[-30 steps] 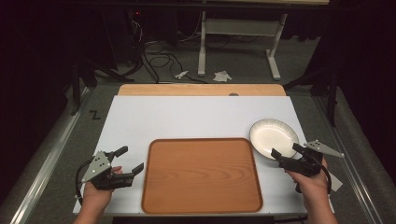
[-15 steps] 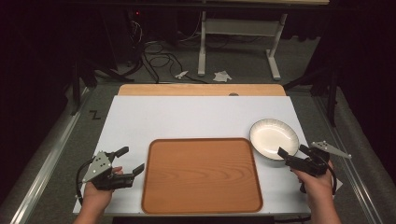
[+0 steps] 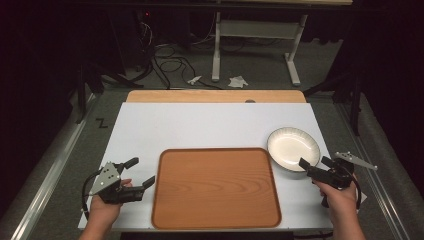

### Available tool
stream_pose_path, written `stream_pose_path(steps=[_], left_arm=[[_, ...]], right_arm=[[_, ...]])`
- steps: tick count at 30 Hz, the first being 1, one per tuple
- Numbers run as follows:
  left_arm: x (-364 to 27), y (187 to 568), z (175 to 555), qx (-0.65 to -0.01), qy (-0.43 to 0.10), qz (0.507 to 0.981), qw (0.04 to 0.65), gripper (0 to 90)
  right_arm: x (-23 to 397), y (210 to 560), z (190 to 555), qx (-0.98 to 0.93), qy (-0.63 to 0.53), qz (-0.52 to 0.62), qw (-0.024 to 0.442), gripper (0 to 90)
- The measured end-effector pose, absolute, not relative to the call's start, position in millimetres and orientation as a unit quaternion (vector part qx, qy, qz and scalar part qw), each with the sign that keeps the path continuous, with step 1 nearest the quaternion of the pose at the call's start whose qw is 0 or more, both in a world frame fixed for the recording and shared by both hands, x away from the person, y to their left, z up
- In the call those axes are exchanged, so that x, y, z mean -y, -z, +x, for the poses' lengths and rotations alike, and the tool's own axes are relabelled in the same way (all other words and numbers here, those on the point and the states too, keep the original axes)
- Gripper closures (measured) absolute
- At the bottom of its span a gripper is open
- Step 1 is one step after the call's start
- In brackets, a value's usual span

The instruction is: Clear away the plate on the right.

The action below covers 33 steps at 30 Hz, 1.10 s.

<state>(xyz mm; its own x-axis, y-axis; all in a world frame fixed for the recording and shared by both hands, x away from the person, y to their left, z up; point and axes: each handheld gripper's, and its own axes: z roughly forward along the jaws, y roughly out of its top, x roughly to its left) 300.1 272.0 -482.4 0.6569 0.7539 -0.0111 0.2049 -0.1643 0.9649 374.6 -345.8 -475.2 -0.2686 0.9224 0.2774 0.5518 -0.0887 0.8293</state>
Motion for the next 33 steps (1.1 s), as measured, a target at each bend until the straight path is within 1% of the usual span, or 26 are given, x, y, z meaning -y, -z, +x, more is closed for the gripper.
stream_pose_path(steps=[6, 9, 12, 14, 16, 19, 22, 23, 26, 33], left_arm=[[-271.5, 482.5, 300.1, -0.331, -0.246, 0.723, 0.554, 15.3], [-271.6, 482.5, 300.1, -0.331, -0.246, 0.723, 0.554, 15.3], [-271.4, 482.6, 300.3, -0.331, -0.246, 0.724, 0.553, 15.3], [-270.9, 482.9, 300.5, -0.33, -0.246, 0.724, 0.553, 15.3], [-270.9, 482.9, 300.6, -0.33, -0.246, 0.725, 0.552, 15.3], [-270.6, 483.0, 300.5, -0.33, -0.245, 0.726, 0.552, 15.3], [-270.4, 483.0, 300.4, -0.329, -0.245, 0.726, 0.552, 15.3], [-270.2, 483.0, 300.4, -0.329, -0.244, 0.726, 0.552, 15.3], [-269.7, 483.2, 300.5, -0.329, -0.243, 0.728, 0.551, 15.3], [-269.2, 483.4, 300.3, -0.328, -0.244, 0.729, 0.549, 15.3]], right_arm=[[352.5, 476.4, 374.6, -0.619, -0.484, 0.593, 0.176, 0.4], [360.3, 478.7, 374.5, -0.59, -0.496, 0.618, 0.156, 1.6], [363.0, 479.9, 374.4, -0.58, -0.499, 0.627, 0.149, 2.5], [365.7, 481.7, 374.4, -0.564, -0.499, 0.645, 0.131, 3.9], [367.2, 483.0, 375.0, -0.564, -0.499, 0.645, 0.129, 4.5], [369.0, 486.9, 376.3, -0.556, -0.488, 0.663, 0.11, 7.6], [369.7, 489.0, 377.4, -0.556, -0.483, 0.668, 0.103, 9.2], [369.8, 490.9, 378.2, -0.549, -0.482, 0.676, 0.095, 11.6], [370.7, 493.1, 379.1, -0.542, -0.481, 0.685, 0.079, 15.2], [374.3, 498.7, 381.7, -0.529, -0.475, 0.701, 0.051, 19.2]])
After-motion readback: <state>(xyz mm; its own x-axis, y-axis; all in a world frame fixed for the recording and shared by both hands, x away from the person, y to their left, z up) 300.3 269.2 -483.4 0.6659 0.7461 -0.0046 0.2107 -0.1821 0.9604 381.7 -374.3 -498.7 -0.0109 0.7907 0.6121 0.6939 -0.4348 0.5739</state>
